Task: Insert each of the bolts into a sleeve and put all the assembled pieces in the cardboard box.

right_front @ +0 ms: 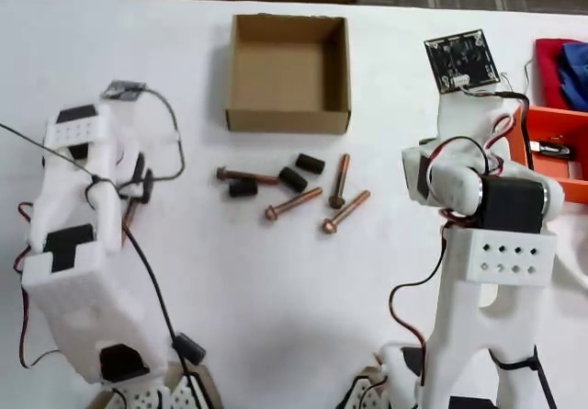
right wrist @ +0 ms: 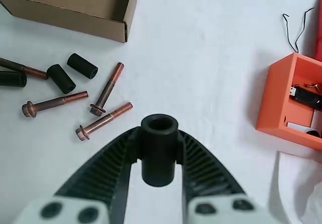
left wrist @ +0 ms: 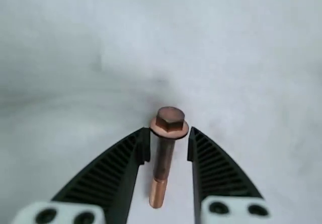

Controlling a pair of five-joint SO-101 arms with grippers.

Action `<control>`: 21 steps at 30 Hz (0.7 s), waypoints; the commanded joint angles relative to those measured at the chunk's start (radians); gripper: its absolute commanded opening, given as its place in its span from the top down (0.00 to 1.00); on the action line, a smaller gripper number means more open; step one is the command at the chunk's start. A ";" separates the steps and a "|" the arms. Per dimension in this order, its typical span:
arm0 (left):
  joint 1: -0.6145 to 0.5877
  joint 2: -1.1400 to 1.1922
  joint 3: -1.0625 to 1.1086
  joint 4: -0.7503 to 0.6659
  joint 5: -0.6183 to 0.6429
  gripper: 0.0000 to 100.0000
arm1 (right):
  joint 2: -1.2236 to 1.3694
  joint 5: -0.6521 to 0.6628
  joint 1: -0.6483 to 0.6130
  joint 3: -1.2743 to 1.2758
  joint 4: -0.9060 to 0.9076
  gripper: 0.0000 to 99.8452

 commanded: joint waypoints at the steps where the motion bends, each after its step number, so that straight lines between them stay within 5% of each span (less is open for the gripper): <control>1: -0.012 0.002 -0.048 0.009 0.003 0.86 | -0.024 0.002 0.004 -0.005 0.004 0.98; 21: -0.008 0.006 0.077 -0.106 -0.117 0.86 | -0.030 0.002 0.004 -0.008 0.004 0.98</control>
